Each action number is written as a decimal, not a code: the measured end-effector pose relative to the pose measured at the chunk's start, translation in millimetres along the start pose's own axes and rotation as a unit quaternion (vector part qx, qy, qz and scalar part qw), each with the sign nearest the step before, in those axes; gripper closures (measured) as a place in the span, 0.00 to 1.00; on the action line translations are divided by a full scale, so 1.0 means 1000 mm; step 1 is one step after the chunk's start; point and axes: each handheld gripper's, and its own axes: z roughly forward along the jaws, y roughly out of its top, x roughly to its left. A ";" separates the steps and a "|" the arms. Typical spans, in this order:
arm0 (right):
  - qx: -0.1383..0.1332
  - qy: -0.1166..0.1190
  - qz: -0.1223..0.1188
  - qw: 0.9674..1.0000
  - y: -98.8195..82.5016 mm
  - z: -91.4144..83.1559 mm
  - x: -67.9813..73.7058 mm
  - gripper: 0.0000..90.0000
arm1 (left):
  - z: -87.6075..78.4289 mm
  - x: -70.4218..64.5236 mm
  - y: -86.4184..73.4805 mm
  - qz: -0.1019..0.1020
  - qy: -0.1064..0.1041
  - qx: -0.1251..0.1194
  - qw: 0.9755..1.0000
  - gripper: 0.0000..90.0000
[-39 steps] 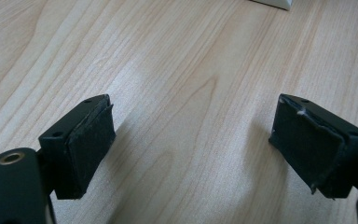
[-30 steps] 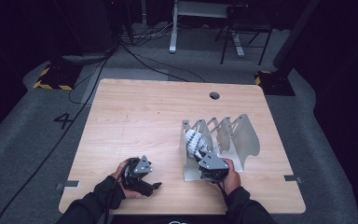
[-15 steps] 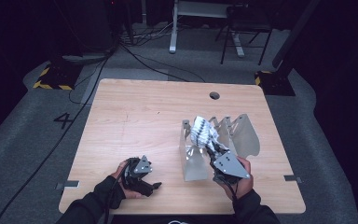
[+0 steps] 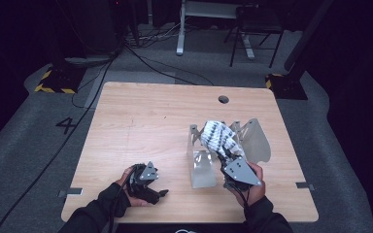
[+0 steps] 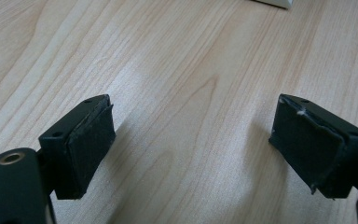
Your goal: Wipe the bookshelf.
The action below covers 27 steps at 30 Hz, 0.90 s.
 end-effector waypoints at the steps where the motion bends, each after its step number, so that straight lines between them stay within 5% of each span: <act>1: 0.000 0.000 0.000 1.000 0.000 0.000 0.000 0.86 | 0.000 0.000 0.000 0.000 0.000 0.000 1.000 0.15; 7: 0.001 0.004 -0.012 1.000 0.003 -0.006 0.003 0.86 | 0.000 0.000 0.000 0.001 0.001 0.000 1.000 0.15; 11: 0.000 0.033 -0.027 0.999 0.008 -0.011 0.016 0.86 | 0.000 0.000 0.000 0.002 0.000 0.000 1.000 0.15; 16: 0.035 0.054 -0.028 0.998 0.001 0.002 0.023 0.86 | 0.000 0.000 0.000 0.001 0.000 0.000 1.000 0.15; 18: 0.063 0.076 -0.011 0.995 -0.008 0.009 0.024 0.86 | 0.000 0.000 0.000 0.000 0.000 0.000 1.000 0.15; 21: 0.097 0.099 -0.020 0.990 -0.021 0.021 0.032 0.86 | 0.000 0.000 0.000 0.000 0.000 0.000 1.000 0.15; 27: 0.150 0.111 -0.003 0.982 -0.045 0.042 0.038 0.87 | 0.000 0.000 0.000 0.000 -0.001 0.000 1.000 0.15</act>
